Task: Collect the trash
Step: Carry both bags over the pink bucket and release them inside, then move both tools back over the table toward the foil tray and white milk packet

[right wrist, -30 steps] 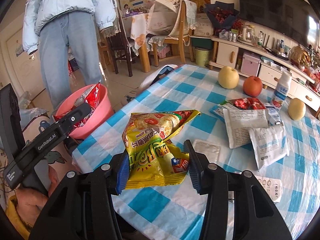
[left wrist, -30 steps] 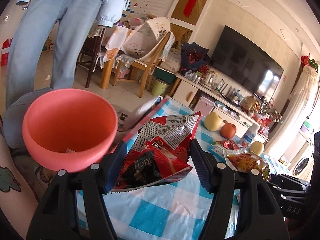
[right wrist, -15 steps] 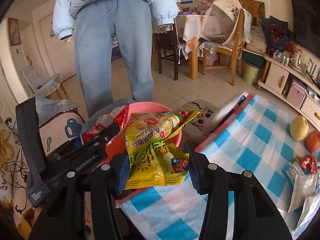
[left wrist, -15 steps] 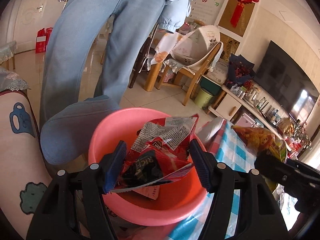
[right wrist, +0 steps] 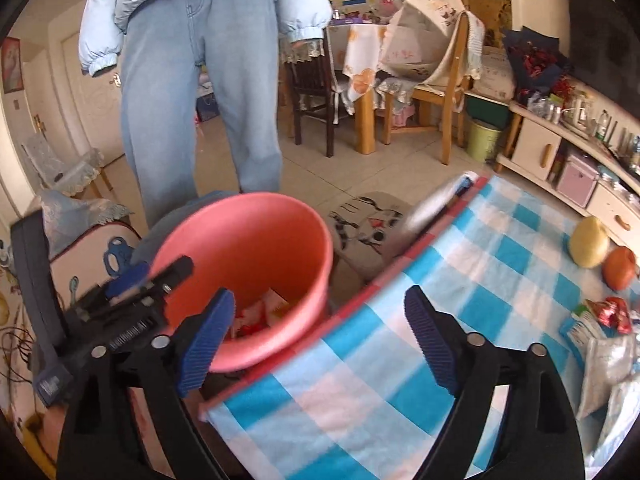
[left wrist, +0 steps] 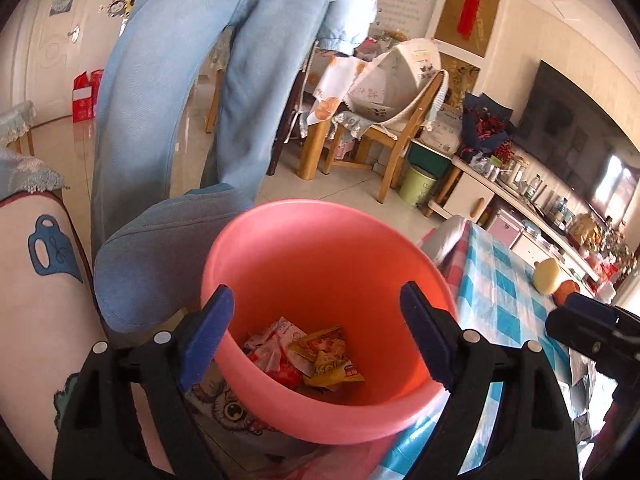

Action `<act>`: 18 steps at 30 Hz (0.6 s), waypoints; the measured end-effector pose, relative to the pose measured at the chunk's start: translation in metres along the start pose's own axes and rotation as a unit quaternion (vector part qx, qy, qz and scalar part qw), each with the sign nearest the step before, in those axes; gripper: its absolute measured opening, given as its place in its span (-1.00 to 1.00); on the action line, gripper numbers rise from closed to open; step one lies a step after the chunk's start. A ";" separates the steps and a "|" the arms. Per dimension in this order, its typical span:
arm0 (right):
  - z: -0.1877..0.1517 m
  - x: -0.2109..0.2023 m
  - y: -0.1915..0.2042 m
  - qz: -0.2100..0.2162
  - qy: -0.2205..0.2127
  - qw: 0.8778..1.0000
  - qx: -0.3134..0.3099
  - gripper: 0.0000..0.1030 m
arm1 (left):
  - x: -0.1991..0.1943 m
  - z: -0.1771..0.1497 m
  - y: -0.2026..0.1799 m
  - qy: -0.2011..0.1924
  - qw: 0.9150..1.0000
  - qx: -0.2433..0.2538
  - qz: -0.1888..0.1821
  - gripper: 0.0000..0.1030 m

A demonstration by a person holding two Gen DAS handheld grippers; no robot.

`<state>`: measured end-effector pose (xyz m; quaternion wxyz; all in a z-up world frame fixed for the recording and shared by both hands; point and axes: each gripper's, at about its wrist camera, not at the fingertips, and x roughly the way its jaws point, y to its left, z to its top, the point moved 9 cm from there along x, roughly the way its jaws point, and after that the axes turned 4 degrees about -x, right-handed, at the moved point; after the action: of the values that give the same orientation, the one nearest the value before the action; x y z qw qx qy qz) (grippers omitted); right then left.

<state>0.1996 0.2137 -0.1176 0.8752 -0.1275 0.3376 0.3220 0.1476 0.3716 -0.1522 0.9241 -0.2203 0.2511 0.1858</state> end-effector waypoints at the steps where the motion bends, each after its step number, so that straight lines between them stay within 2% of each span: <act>1: -0.006 -0.006 -0.007 -0.010 0.003 1.000 -0.004 0.73 | -0.004 0.000 -0.005 -0.004 1.000 0.007 0.000 0.67; 6: -0.034 -0.035 -0.039 -0.044 0.014 0.999 -0.006 0.73 | -0.028 0.002 -0.035 -0.021 0.999 0.027 -0.021 0.76; 11: -0.051 -0.071 -0.065 -0.060 0.003 0.998 0.002 0.74 | -0.047 -0.005 -0.074 -0.023 0.997 0.049 -0.047 0.80; 18: -0.073 -0.107 -0.096 -0.070 -0.019 0.997 0.031 0.75 | -0.057 -0.036 -0.129 0.012 0.993 0.083 -0.087 0.80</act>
<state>0.1644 0.0580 -0.0993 0.9055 -0.1172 0.3211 0.2514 0.1463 0.2323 -0.1083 0.9488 -0.1659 0.2566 0.0808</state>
